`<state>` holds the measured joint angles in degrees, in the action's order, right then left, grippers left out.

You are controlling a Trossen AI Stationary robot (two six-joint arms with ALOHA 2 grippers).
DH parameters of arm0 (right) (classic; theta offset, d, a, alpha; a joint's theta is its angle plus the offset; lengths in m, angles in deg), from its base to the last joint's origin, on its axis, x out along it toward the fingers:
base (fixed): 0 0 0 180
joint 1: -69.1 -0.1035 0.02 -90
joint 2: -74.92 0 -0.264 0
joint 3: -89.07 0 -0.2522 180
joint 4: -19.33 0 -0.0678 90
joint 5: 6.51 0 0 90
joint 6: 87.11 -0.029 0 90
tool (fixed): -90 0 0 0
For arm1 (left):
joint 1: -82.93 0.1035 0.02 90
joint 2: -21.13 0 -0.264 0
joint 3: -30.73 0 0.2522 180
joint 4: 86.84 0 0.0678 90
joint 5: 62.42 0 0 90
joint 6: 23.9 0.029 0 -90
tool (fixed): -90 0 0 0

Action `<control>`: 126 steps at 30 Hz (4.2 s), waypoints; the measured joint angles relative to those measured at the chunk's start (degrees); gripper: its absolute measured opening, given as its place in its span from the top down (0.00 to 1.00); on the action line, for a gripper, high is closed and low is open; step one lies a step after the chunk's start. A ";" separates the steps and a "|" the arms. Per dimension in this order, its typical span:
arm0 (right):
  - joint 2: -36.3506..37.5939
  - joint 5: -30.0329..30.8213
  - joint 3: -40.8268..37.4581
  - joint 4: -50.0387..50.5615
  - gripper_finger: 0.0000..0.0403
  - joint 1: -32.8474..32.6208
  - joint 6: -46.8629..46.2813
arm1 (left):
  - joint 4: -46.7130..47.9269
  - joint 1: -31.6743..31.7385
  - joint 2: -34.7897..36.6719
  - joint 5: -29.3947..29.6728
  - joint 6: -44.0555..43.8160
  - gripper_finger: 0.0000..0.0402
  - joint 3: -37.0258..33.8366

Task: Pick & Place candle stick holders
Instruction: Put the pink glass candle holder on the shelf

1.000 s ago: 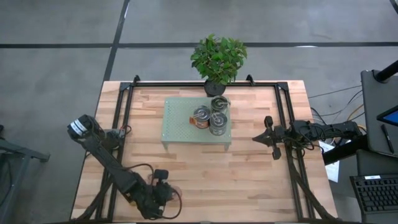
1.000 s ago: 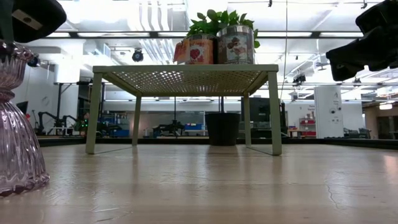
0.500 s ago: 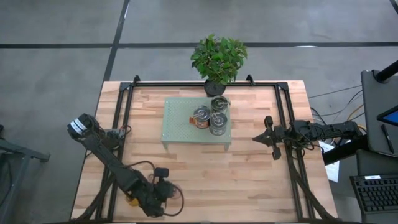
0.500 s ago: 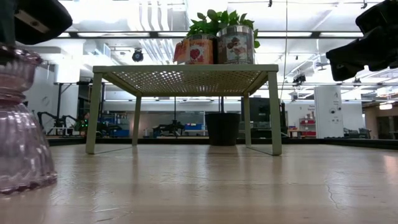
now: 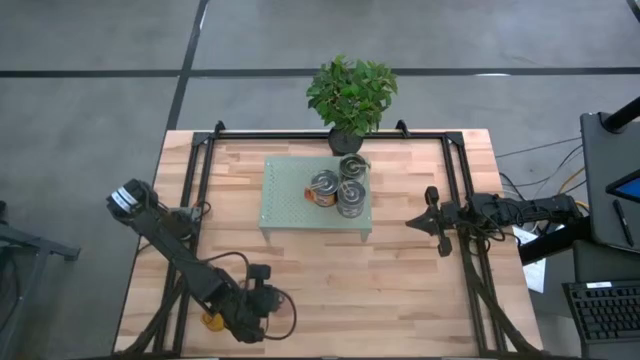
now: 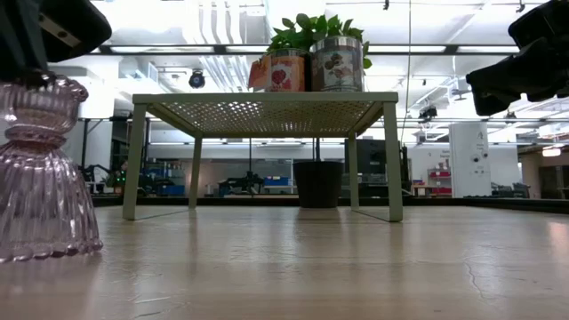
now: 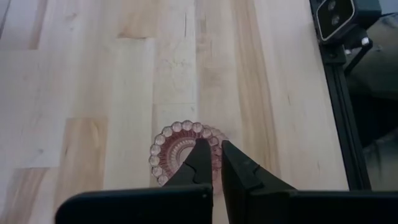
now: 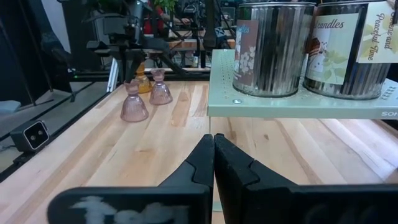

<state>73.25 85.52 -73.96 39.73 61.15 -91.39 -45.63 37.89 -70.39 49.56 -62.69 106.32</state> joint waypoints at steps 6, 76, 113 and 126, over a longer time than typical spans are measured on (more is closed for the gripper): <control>0.00 -0.01 0.01 0.00 0.98 0.00 0.21 | -0.44 0.62 0.19 0.23 0.71 1.00 0.00; 0.00 0.01 0.01 0.00 0.98 -0.01 0.25 | 43.70 10.84 0.86 32.87 22.81 1.00 29.92; -0.04 0.01 0.01 0.00 0.98 -0.01 -0.01 | 36.18 42.29 5.96 34.23 40.61 1.00 26.17; -0.02 -0.01 0.01 0.00 0.98 0.00 0.19 | 24.93 45.46 6.00 31.78 44.54 1.00 17.10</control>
<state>73.22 85.51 -73.95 39.73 61.15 -91.21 -20.70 83.35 -64.39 81.34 -18.15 123.42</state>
